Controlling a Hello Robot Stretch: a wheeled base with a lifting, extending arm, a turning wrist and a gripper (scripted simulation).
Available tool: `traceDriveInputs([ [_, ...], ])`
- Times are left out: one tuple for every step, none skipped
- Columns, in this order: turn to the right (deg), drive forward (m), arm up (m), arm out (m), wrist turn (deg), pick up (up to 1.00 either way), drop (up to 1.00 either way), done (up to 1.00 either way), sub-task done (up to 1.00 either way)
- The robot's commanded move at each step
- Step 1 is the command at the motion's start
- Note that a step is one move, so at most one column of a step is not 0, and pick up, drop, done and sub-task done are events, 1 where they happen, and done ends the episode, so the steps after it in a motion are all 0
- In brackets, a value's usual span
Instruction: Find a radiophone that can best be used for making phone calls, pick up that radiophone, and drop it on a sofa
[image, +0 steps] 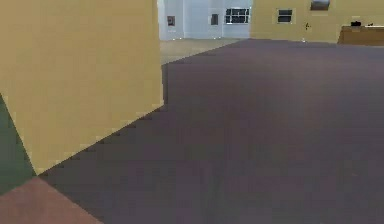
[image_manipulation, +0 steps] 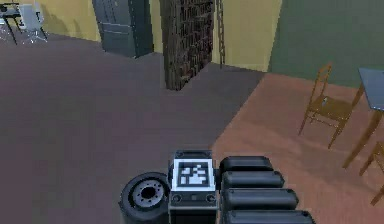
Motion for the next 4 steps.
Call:
traceDriveInputs([
  [3.0, 0.0, 0.0, 0.0, 0.0, 0.0, 0.0, 0.0, 0.0],
  [0.0, 1.0, 0.0, 0.0, 0.0, 0.0, 0.0, 0.0, 0.0],
  [0.0, 1.0, 0.0, 0.0, 0.0, 0.0, 0.0, 0.0, 0.0],
  [0.0, 1.0, 0.0, 0.0, 0.0, 0.0, 0.0, 0.0, 0.0],
])
